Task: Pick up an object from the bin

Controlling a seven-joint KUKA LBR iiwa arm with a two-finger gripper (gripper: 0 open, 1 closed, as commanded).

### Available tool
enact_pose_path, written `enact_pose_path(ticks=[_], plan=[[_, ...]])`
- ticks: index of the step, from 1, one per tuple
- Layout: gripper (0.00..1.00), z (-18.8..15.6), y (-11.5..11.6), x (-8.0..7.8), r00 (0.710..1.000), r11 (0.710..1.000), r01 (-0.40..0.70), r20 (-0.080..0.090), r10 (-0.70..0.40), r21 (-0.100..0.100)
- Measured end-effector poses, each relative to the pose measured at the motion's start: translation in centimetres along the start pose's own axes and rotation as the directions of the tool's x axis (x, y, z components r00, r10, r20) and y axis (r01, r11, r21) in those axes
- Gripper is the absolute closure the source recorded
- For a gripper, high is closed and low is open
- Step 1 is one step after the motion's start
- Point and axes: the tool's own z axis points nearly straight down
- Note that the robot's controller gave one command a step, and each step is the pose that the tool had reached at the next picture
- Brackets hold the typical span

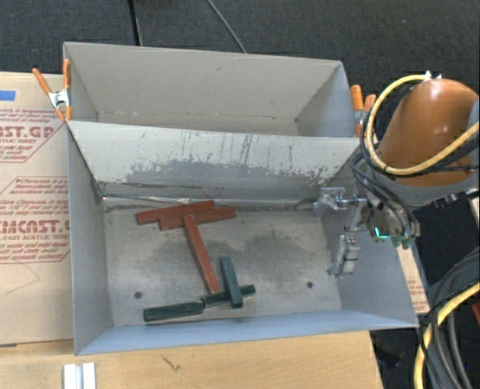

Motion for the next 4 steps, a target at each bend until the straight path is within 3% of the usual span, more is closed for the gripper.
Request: enact_pose_path(ticks=[1,2,3,4], plan=[[0.00,0.0,0.0,0.0,1.000,1.000,0.000,0.000,0.000,0.000],[0.00,2.2,3.6,0.2,0.999,0.999,0.042,0.004,-0.042,0.002],[0.00,7.4,7.0,0.5,1.000,1.000,0.007,0.005,-0.007,-0.002],[0.00,9.7,8.9,1.8,0.998,0.998,0.056,-0.007,-0.056,-0.001]])
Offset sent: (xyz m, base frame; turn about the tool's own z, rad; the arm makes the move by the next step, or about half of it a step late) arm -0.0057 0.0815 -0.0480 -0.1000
